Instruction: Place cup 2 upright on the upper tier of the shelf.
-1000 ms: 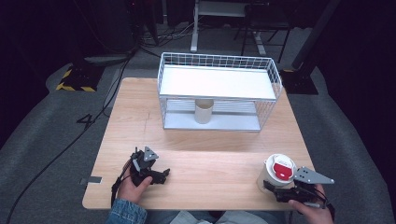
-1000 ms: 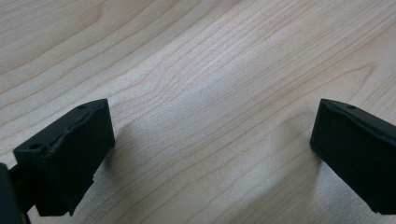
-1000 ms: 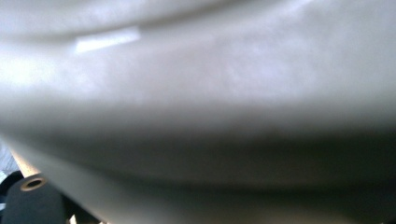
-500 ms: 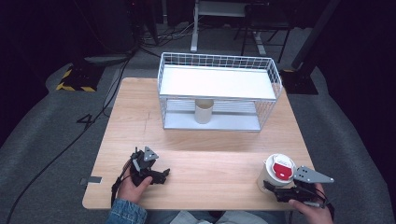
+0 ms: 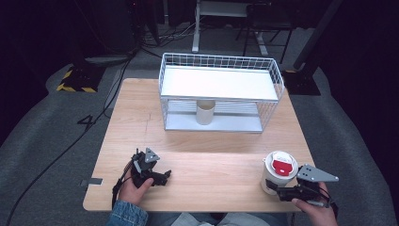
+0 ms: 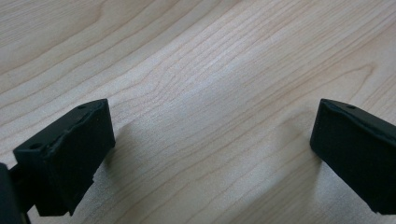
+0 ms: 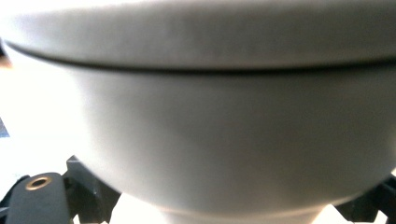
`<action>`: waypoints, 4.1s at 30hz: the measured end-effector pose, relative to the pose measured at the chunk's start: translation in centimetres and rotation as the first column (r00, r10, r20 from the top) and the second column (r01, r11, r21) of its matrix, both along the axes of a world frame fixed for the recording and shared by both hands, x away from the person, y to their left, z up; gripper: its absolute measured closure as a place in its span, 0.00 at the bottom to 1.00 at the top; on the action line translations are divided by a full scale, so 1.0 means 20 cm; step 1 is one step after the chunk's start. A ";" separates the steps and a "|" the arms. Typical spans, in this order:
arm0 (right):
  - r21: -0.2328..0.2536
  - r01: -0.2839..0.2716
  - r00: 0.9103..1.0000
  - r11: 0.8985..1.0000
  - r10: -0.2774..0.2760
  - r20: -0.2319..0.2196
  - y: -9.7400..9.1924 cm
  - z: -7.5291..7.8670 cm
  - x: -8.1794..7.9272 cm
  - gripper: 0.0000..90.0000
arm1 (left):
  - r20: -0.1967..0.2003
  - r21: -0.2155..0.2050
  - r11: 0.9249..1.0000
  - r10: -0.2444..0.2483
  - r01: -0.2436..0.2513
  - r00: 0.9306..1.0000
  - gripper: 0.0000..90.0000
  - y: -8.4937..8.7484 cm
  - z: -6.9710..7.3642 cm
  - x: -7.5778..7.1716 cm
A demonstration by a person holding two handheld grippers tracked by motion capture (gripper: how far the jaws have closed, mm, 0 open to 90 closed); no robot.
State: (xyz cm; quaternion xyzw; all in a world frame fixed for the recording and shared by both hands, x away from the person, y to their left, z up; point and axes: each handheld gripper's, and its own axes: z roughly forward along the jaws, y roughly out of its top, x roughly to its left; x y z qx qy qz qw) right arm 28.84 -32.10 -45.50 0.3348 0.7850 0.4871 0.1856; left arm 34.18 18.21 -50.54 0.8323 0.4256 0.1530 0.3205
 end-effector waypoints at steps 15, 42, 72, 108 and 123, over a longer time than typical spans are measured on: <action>0.048 0.005 0.999 0.999 -0.007 0.045 0.01 0.15 0.05 0.15 | 0.000 0.000 1.000 0.000 0.000 1.000 0.00 0.00 0.00 0.00; 0.051 -0.035 0.993 0.998 0.029 0.113 0.15 0.54 0.31 0.15 | 0.000 -0.004 1.000 -0.001 0.001 1.000 0.00 0.00 0.00 0.01; 0.067 -0.030 0.984 0.997 0.018 0.176 0.34 0.88 0.61 0.15 | -0.002 -0.004 1.000 0.000 0.000 1.000 0.00 0.00 0.00 0.01; 0.196 0.037 0.977 0.980 -0.076 0.197 0.69 0.90 1.14 0.15 | -0.004 -0.004 1.000 0.000 0.000 1.000 0.00 0.00 0.00 0.01; 0.219 0.074 0.975 0.973 -0.116 0.188 0.78 0.80 1.24 0.15 | -0.002 -0.001 1.000 -0.002 0.002 1.000 0.00 0.00 0.00 0.01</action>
